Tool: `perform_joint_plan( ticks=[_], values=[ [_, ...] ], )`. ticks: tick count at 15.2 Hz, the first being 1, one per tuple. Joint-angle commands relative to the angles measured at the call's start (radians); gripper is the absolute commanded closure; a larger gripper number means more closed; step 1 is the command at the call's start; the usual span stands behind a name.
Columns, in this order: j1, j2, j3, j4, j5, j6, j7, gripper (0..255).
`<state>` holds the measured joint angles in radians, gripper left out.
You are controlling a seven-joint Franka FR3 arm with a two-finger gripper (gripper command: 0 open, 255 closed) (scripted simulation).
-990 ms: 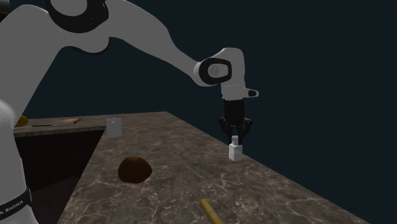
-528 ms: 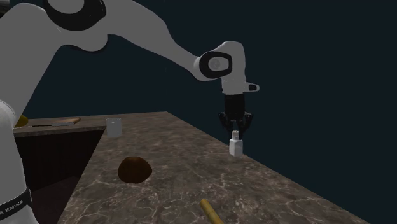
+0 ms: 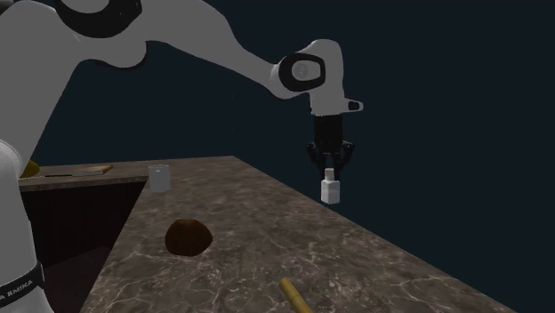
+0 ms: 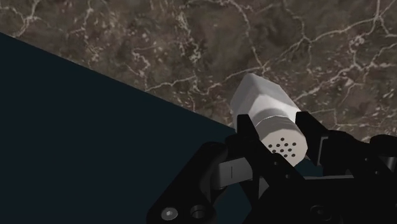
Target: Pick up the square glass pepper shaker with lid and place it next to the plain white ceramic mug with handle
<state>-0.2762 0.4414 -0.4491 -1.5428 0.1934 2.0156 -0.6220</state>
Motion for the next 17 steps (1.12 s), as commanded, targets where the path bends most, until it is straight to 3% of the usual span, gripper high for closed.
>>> perform_joint_plan(
  ticks=[1, 17],
  values=[
    [0.000, -0.009, -0.003, 0.016, -0.005, -0.024, 0.002, 255],
    [-0.016, -0.023, -0.012, 0.212, -0.018, -0.232, 0.015, 255]
  ],
)
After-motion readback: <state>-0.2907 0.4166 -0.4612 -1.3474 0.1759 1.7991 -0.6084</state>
